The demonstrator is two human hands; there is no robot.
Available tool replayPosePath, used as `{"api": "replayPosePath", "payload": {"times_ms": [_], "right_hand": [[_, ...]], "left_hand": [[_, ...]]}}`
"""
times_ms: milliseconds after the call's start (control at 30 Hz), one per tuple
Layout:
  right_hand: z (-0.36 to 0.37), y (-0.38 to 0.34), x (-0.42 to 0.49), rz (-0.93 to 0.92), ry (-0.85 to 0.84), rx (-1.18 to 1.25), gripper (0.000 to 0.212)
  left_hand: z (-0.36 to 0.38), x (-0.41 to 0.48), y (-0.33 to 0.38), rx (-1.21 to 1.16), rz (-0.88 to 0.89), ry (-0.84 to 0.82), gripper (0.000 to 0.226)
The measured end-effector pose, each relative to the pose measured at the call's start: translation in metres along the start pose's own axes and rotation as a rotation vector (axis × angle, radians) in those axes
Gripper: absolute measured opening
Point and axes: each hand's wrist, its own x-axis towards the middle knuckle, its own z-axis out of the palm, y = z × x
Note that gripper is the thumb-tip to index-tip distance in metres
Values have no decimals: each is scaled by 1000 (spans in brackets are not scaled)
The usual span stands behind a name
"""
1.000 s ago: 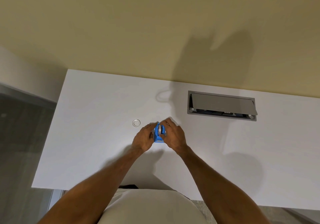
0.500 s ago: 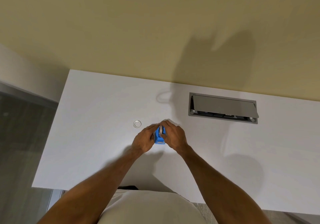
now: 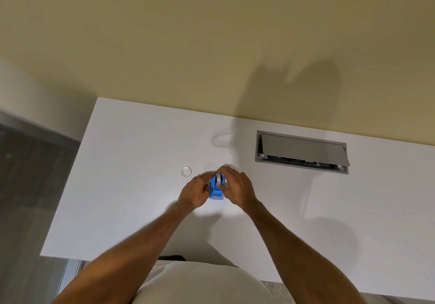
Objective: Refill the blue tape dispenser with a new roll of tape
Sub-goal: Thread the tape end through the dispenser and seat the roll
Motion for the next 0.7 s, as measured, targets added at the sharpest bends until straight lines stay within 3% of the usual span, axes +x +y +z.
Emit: {"api": "replayPosePath", "payload": {"times_ms": [267,700], "right_hand": [[-5,-6,-8,-20,10,32,50],[-7,-14,-28,15,57,76,51]], "left_hand": [[-7,0,16,-118,55,40,70],[-10,-11,16,-302,66,146,41]]}}
